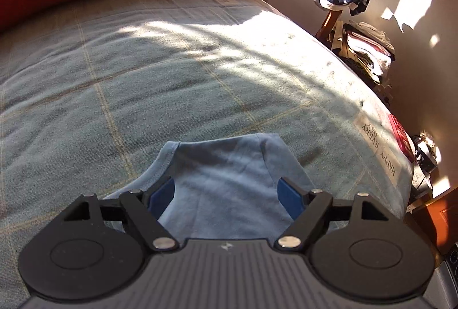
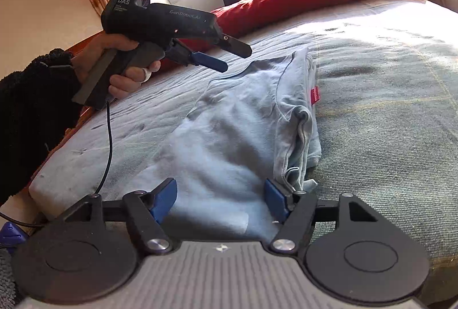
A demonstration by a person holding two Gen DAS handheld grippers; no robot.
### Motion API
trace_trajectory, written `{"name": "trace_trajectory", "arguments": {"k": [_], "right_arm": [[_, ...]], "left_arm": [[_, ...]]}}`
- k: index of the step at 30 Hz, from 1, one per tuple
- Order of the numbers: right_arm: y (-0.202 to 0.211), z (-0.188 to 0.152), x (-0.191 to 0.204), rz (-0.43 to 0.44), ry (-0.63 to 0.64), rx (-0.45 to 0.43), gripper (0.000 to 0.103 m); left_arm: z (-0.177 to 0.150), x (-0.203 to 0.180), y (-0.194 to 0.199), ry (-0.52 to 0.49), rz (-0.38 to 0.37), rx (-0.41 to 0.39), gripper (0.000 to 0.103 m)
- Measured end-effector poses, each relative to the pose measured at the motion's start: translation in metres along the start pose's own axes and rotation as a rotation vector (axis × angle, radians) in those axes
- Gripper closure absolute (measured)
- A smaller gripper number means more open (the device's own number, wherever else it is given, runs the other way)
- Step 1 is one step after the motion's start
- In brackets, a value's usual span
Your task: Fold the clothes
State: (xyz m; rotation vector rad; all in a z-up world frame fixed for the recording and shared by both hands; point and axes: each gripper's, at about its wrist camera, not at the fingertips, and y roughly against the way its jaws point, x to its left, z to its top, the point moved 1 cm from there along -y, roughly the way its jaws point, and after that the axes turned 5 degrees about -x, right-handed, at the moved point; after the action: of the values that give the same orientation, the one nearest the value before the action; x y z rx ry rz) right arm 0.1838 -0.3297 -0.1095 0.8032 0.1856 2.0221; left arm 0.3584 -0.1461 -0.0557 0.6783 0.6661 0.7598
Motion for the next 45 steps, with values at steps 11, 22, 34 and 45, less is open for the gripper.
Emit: {"name": "trace_trajectory", "arguments": {"k": [11, 22, 34, 45], "right_arm": [[0.003, 0.006, 0.015, -0.067, 0.044, -0.004, 0.031], [0.012, 0.013, 0.05, -0.185, 0.189, -0.004, 0.028], [0.011, -0.017, 0.052, -0.235, 0.203, 0.101, 0.026], [0.005, -0.011, 0.069, -0.166, 0.22, 0.102, 0.023]], "left_arm": [[-0.022, 0.013, 0.016, -0.025, 0.17, -0.066, 0.034], [-0.117, -0.069, 0.083, -0.196, 0.225, -0.181, 0.029], [-0.182, -0.083, 0.091, -0.167, 0.307, -0.16, 0.029], [-0.185, -0.074, 0.126, -0.069, 0.394, -0.172, 0.025]]}}
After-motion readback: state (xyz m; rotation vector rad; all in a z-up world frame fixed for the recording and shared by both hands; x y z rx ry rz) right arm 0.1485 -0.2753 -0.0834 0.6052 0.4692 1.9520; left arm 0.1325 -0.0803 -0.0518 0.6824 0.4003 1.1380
